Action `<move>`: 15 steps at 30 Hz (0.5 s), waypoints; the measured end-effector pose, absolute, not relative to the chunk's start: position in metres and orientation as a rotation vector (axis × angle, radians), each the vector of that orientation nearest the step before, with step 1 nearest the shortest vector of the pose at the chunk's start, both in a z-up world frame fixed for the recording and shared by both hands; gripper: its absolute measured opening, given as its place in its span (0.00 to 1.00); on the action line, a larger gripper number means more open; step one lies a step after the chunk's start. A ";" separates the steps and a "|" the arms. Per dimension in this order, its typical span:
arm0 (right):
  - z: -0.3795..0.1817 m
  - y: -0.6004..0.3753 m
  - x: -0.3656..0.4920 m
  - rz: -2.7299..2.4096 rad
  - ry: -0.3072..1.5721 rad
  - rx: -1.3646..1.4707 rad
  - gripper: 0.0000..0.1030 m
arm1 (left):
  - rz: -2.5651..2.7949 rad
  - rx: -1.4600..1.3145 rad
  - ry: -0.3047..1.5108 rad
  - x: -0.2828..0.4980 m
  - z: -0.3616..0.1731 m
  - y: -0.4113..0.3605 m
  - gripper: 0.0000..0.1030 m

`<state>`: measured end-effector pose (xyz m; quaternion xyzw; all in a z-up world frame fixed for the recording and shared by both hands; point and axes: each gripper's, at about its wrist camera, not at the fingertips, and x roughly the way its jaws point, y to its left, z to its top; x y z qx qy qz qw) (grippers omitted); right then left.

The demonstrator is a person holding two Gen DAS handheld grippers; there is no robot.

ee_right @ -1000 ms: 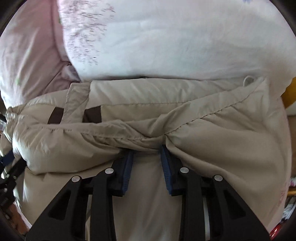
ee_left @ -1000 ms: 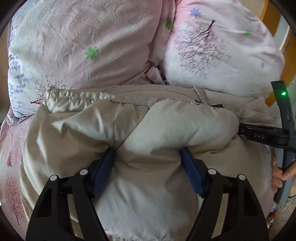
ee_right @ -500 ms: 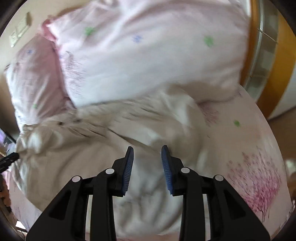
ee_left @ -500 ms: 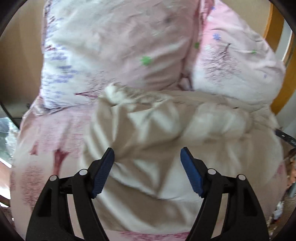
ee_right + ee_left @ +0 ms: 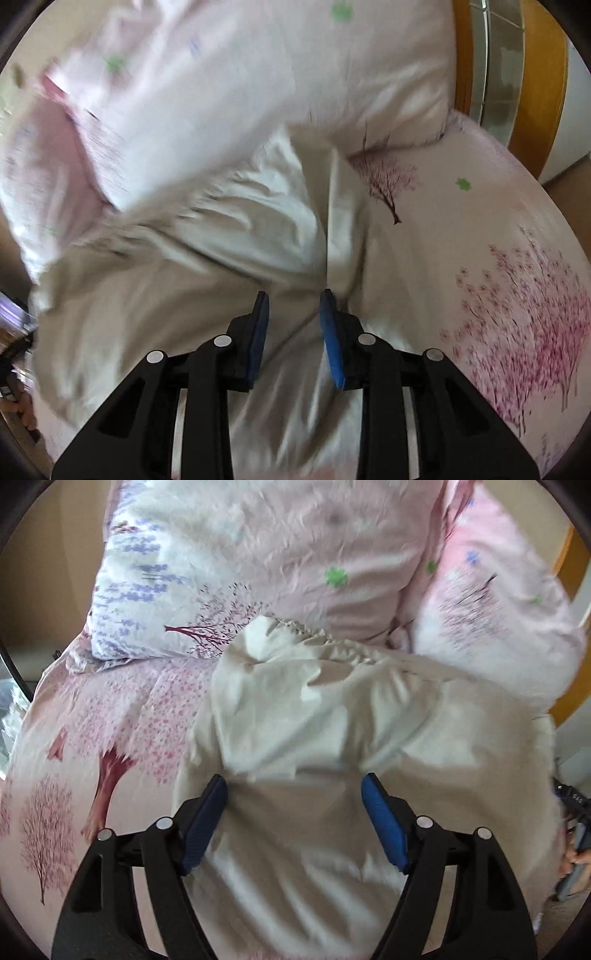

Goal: Fold large clothes

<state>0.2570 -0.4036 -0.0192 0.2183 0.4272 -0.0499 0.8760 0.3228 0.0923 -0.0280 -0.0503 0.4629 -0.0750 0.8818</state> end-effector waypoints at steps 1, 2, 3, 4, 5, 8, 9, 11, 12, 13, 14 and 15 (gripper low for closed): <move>-0.015 -0.407 0.243 -0.102 0.861 0.487 0.31 | -0.173 -0.118 0.945 0.311 -0.023 0.099 0.73; -0.014 -0.411 0.233 -0.103 0.844 0.513 0.32 | -0.181 -0.120 0.938 0.307 -0.021 0.101 0.73; -0.017 -0.411 0.235 -0.106 0.843 0.525 0.32 | -0.186 -0.118 0.934 0.301 -0.020 0.104 0.73; -0.020 -0.411 0.232 -0.110 0.851 0.530 0.32 | -0.183 -0.110 0.938 0.296 -0.022 0.105 0.73; -0.025 -0.409 0.231 -0.113 0.865 0.528 0.31 | -0.179 -0.099 0.948 0.295 -0.025 0.105 0.73; -0.049 -0.413 0.248 -0.134 0.962 0.554 0.28 | -0.155 -0.082 0.971 0.302 -0.039 0.105 0.73; -0.056 -0.415 0.255 -0.133 0.977 0.585 0.28 | -0.144 -0.081 0.976 0.305 -0.044 0.104 0.74; -0.063 -0.420 0.266 -0.138 0.993 0.626 0.28 | -0.119 -0.096 0.982 0.312 -0.053 0.103 0.76; -0.065 -0.420 0.271 -0.143 1.001 0.631 0.28 | -0.116 -0.109 0.987 0.314 -0.055 0.104 0.77; -0.063 -0.418 0.275 -0.149 1.009 0.624 0.29 | -0.114 -0.133 0.986 0.315 -0.056 0.106 0.76; -0.061 -0.417 0.276 -0.151 1.011 0.612 0.29 | -0.115 -0.145 0.981 0.314 -0.054 0.107 0.76; -0.059 -0.415 0.276 -0.155 1.004 0.603 0.30 | -0.119 -0.157 0.973 0.311 -0.051 0.109 0.75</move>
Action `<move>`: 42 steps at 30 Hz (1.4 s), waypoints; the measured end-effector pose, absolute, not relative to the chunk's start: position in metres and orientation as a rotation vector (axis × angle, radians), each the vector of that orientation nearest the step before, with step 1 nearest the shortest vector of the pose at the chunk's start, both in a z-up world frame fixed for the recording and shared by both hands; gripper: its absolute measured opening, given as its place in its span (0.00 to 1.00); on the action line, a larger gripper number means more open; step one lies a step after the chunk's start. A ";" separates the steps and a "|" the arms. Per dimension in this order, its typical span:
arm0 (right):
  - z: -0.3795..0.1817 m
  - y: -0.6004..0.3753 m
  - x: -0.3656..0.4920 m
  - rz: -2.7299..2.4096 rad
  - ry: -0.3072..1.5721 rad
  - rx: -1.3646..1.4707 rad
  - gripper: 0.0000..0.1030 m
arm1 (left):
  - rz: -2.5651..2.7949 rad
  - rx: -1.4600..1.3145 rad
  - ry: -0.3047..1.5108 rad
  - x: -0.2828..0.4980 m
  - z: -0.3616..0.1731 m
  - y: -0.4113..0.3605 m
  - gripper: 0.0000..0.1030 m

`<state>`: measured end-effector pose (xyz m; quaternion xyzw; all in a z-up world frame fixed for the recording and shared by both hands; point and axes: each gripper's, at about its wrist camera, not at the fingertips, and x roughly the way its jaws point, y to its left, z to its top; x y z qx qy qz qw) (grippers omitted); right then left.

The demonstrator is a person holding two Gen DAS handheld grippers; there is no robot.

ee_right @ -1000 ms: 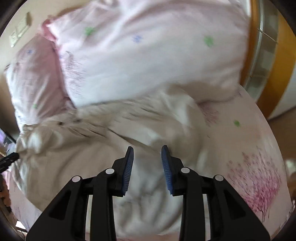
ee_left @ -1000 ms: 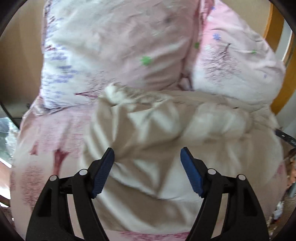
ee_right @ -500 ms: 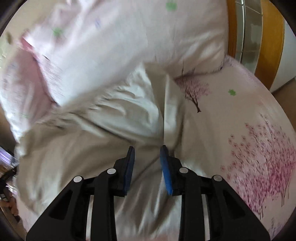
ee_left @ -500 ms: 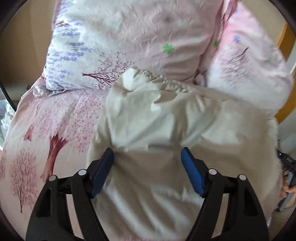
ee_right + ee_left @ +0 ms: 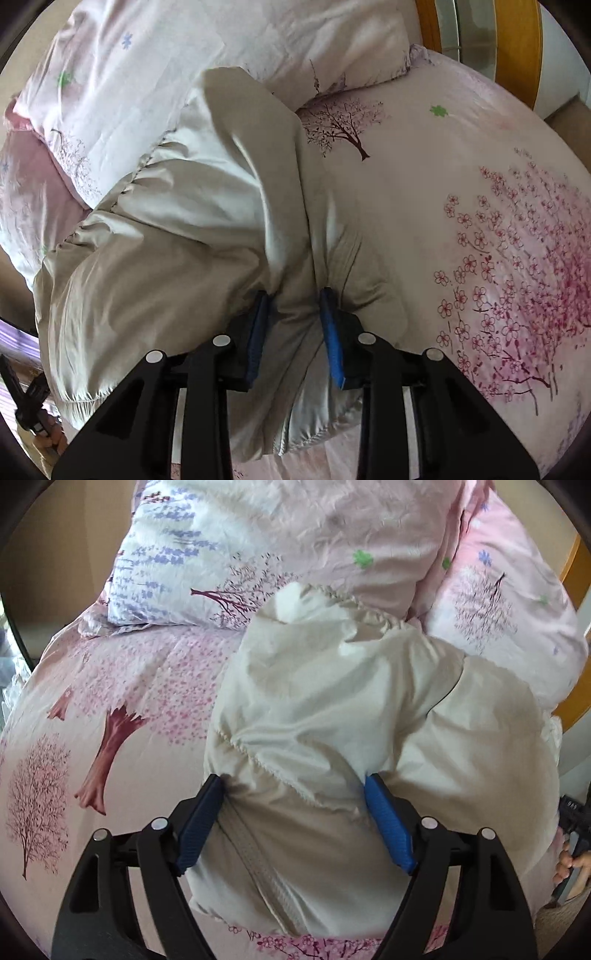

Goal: Fold large clothes

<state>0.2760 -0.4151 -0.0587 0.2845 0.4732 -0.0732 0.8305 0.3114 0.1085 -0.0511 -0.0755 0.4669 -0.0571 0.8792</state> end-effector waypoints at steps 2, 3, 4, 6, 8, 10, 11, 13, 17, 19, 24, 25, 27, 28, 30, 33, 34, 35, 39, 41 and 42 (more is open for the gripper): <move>-0.048 -0.412 0.264 -0.148 0.965 0.616 0.39 | -0.145 -0.207 0.949 0.301 -0.042 0.118 0.75; -0.044 -0.412 0.257 -0.138 0.939 0.637 0.43 | -0.166 -0.241 0.934 0.292 -0.037 0.126 0.75; -0.039 -0.413 0.248 -0.134 0.912 0.661 0.56 | -0.179 -0.263 0.927 0.286 -0.034 0.132 0.75; -0.033 -0.417 0.227 -0.131 0.854 0.710 0.68 | -0.192 -0.313 0.910 0.272 -0.028 0.146 0.77; -0.028 -0.419 0.209 -0.141 0.818 0.758 0.75 | -0.204 -0.369 0.907 0.257 -0.026 0.158 0.78; -0.030 -0.422 0.198 -0.142 0.808 0.830 0.76 | -0.220 -0.443 0.919 0.245 -0.032 0.170 0.78; -0.036 -0.426 0.197 -0.140 0.814 0.877 0.76 | -0.234 -0.493 0.932 0.241 -0.037 0.175 0.78; -0.050 -0.436 0.192 -0.124 0.823 0.989 0.76 | -0.254 -0.581 0.950 0.234 -0.046 0.182 0.78; -0.073 -0.441 0.189 -0.111 0.861 1.124 0.76 | -0.270 -0.696 0.978 0.226 -0.061 0.184 0.77; -0.081 -0.440 0.190 -0.093 0.863 1.172 0.76 | -0.288 -0.737 0.985 0.228 -0.066 0.179 0.77; -0.098 -0.441 0.195 -0.060 0.837 1.272 0.76 | -0.299 -0.793 0.977 0.238 -0.074 0.167 0.77; -0.100 -0.440 0.197 -0.055 0.831 1.279 0.76 | -0.301 -0.802 0.979 0.241 -0.076 0.163 0.77; -0.099 -0.438 0.201 -0.051 0.826 1.280 0.76 | -0.289 -0.797 0.980 0.247 -0.077 0.158 0.77; -0.099 -0.438 0.202 -0.048 0.826 1.279 0.76 | -0.282 -0.798 0.980 0.250 -0.079 0.156 0.77; -0.099 -0.438 0.206 -0.042 0.822 1.281 0.76 | -0.270 -0.815 0.983 0.254 -0.082 0.156 0.77; -0.101 -0.438 0.210 -0.029 0.812 1.290 0.76 | -0.253 -0.853 0.980 0.261 -0.088 0.157 0.77; -0.101 -0.439 0.211 -0.024 0.807 1.294 0.76 | -0.248 -0.863 0.978 0.262 -0.090 0.158 0.76; -0.102 -0.439 0.212 -0.021 0.802 1.298 0.76 | -0.243 -0.874 0.974 0.263 -0.091 0.159 0.75; -0.101 -0.439 0.217 -0.022 0.784 1.300 0.75 | -0.219 -0.935 0.957 0.269 -0.099 0.166 0.70; -0.099 -0.438 0.220 -0.026 0.782 1.289 0.74 | -0.207 -0.969 0.945 0.273 -0.104 0.170 0.67; -0.099 -0.437 0.222 -0.033 0.783 1.281 0.73 | -0.205 -0.981 0.941 0.274 -0.105 0.172 0.64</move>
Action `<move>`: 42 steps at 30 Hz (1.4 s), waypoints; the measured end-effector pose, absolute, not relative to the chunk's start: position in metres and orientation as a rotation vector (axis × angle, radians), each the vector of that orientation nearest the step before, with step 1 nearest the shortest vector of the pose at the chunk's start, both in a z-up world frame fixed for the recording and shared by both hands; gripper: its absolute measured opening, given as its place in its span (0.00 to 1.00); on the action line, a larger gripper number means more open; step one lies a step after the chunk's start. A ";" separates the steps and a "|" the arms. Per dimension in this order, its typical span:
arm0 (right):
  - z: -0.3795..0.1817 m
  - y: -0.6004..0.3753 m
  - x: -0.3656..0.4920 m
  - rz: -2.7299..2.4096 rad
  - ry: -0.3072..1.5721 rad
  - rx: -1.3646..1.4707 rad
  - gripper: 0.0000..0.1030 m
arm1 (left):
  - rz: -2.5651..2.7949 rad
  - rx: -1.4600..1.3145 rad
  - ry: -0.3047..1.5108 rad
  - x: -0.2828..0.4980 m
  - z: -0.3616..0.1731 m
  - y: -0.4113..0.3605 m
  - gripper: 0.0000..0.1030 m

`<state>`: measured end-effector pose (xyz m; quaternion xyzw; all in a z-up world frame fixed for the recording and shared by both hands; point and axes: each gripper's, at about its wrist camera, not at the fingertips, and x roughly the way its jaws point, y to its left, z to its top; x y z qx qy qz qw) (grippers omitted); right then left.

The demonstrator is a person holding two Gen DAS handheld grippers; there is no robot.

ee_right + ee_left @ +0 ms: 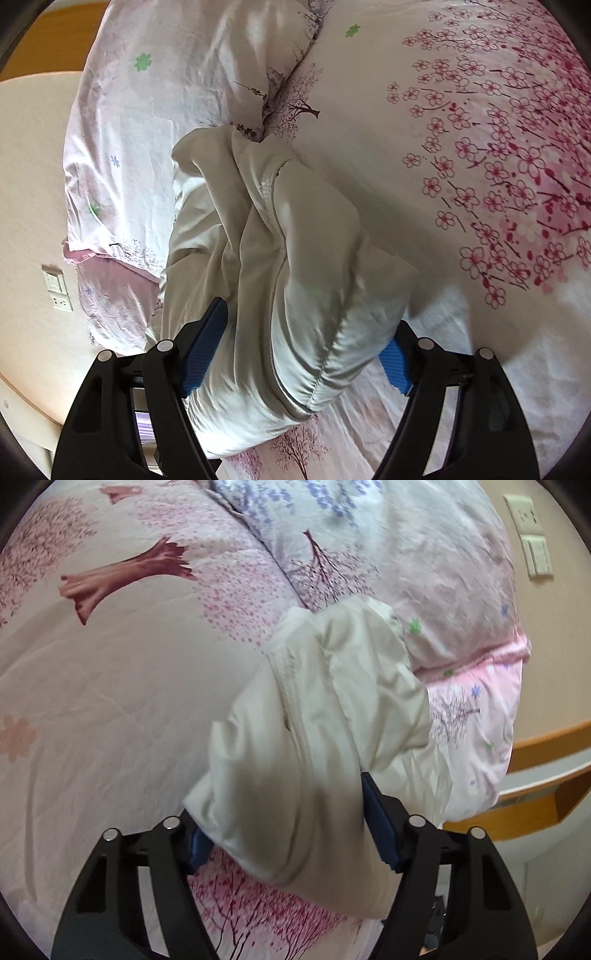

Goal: Fold large clothes

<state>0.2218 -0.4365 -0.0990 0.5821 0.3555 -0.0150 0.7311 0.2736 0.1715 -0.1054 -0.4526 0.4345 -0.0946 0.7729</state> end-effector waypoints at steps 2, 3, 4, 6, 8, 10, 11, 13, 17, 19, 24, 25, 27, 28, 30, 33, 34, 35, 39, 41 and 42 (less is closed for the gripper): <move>-0.101 -0.435 0.222 -0.040 0.779 1.274 0.56 | -0.201 -1.001 0.928 0.275 -0.107 0.174 0.57; -0.102 -0.435 0.221 -0.037 0.767 1.272 0.51 | -0.202 -1.003 0.923 0.275 -0.107 0.175 0.51; -0.100 -0.434 0.220 -0.027 0.746 1.260 0.43 | -0.208 -1.003 0.912 0.274 -0.105 0.176 0.43; -0.096 -0.432 0.219 -0.018 0.724 1.243 0.34 | -0.223 -0.992 0.895 0.274 -0.099 0.177 0.35; -0.088 -0.430 0.219 -0.012 0.706 1.219 0.29 | -0.244 -0.982 0.880 0.274 -0.091 0.177 0.30; -0.079 -0.427 0.218 -0.004 0.689 1.193 0.27 | -0.259 -0.969 0.864 0.274 -0.083 0.178 0.27; -0.075 -0.426 0.218 0.000 0.682 1.185 0.26 | -0.264 -0.963 0.856 0.273 -0.079 0.177 0.26; -0.067 -0.422 0.216 0.014 0.670 1.155 0.25 | -0.274 -0.951 0.840 0.271 -0.072 0.179 0.24; -0.055 -0.413 0.211 0.051 0.662 1.123 0.25 | -0.279 -0.946 0.812 0.263 -0.061 0.188 0.24; -0.049 -0.406 0.208 0.078 0.666 1.106 0.25 | -0.276 -0.946 0.802 0.254 -0.056 0.196 0.24; -0.037 -0.382 0.193 0.152 0.696 1.056 0.25 | -0.255 -0.962 0.780 0.225 -0.048 0.228 0.24; -0.036 -0.379 0.189 0.164 0.703 1.046 0.25 | -0.248 -0.965 0.776 0.217 -0.047 0.235 0.24; -0.033 -0.369 0.181 0.184 0.715 1.024 0.25 | -0.234 -0.972 0.775 0.204 -0.046 0.248 0.24; -0.032 -0.364 0.176 0.195 0.723 1.012 0.25 | -0.226 -0.973 0.775 0.195 -0.046 0.255 0.24; -0.031 -0.354 0.165 0.208 0.734 0.988 0.25 | -0.215 -0.970 0.776 0.181 -0.046 0.263 0.24; -0.031 -0.342 0.152 0.215 0.748 0.956 0.25 | -0.202 -0.963 0.775 0.160 -0.047 0.276 0.24; -0.031 -0.337 0.146 0.217 0.752 0.947 0.25 | -0.199 -0.960 0.774 0.157 -0.047 0.279 0.24; -0.032 -0.333 0.141 0.218 0.757 0.941 0.25 | -0.194 -0.957 0.776 0.153 -0.048 0.282 0.24; -0.035 -0.327 0.130 0.209 0.766 0.922 0.25 | -0.175 -0.941 0.793 0.147 -0.055 0.288 0.25; -0.040 -0.327 0.126 0.196 0.772 0.934 0.25 | -0.168 -0.945 0.794 0.144 -0.061 0.290 0.25; -0.042 -0.326 0.124 0.187 0.777 0.938 0.25 | -0.163 -0.944 0.794 0.142 -0.063 0.290 0.25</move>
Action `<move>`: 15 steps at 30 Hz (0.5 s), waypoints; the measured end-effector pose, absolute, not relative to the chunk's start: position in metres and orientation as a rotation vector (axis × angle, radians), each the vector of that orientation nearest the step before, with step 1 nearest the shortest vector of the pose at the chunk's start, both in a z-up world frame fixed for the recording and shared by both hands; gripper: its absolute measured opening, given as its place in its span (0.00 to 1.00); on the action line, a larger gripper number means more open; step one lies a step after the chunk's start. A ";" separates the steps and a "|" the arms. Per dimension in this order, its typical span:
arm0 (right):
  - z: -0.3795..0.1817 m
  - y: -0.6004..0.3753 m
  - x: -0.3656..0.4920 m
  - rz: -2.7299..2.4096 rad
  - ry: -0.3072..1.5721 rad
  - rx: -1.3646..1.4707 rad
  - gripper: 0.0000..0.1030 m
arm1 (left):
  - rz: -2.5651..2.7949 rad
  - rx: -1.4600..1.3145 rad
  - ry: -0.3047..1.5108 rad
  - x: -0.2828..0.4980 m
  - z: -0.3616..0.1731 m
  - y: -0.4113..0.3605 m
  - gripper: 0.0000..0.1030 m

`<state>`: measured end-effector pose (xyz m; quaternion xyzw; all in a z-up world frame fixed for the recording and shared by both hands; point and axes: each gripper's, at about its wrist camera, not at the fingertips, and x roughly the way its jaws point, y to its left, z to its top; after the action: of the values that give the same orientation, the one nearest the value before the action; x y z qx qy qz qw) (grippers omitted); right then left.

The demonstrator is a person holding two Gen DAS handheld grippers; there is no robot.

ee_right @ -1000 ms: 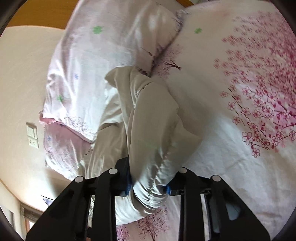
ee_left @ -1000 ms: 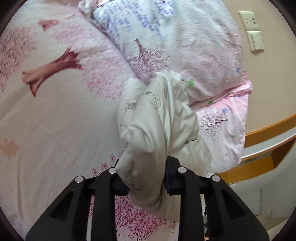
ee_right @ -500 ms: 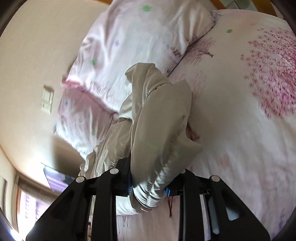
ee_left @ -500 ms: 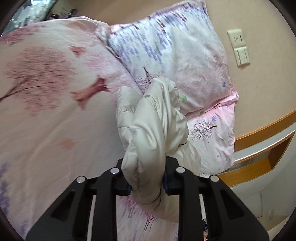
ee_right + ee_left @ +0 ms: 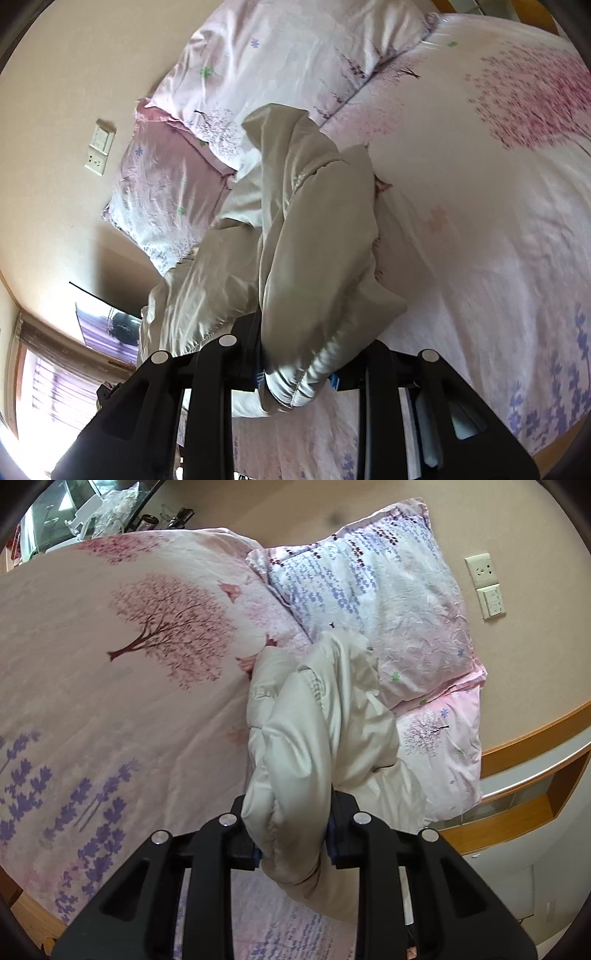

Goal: Fold large clothes

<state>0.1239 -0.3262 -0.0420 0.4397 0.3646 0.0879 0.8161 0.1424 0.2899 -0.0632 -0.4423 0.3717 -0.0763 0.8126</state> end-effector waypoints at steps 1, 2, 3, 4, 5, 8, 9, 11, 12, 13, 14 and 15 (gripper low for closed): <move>-0.044 -0.326 0.120 0.177 0.781 0.941 0.25 | -0.158 -0.946 0.790 0.138 -0.066 0.290 0.25; -0.043 -0.325 0.117 0.171 0.779 0.937 0.25 | -0.154 -0.949 0.786 0.135 -0.067 0.290 0.25; -0.042 -0.325 0.114 0.168 0.776 0.933 0.25 | -0.154 -0.956 0.779 0.130 -0.067 0.290 0.25; -0.040 -0.325 0.112 0.164 0.770 0.923 0.25 | -0.158 -0.960 0.768 0.125 -0.068 0.290 0.25; -0.039 -0.326 0.111 0.164 0.768 0.913 0.25 | -0.158 -0.956 0.762 0.122 -0.069 0.290 0.25; -0.046 -0.328 0.116 0.143 0.800 0.906 0.34 | -0.151 -0.930 0.759 0.120 -0.075 0.290 0.31; -0.047 -0.329 0.115 0.118 0.812 0.899 0.40 | -0.148 -0.944 0.762 0.120 -0.078 0.291 0.34; -0.045 -0.330 0.113 0.087 0.816 0.871 0.47 | -0.148 -0.952 0.760 0.120 -0.081 0.293 0.42; -0.042 -0.330 0.110 0.068 0.812 0.850 0.50 | -0.144 -0.948 0.756 0.120 -0.081 0.293 0.49; -0.034 -0.330 0.107 0.031 0.796 0.797 0.52 | -0.137 -0.940 0.749 0.119 -0.080 0.294 0.55; -0.030 -0.329 0.105 0.002 0.783 0.757 0.55 | -0.136 -0.934 0.742 0.119 -0.079 0.294 0.56; -0.020 -0.329 0.102 -0.047 0.756 0.694 0.56 | -0.141 -0.931 0.734 0.118 -0.078 0.295 0.57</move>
<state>0.1016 -0.3286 -0.0205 0.3318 0.3618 -0.0226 0.8709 0.1181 0.2945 -0.0784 -0.4382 0.3456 -0.0663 0.8271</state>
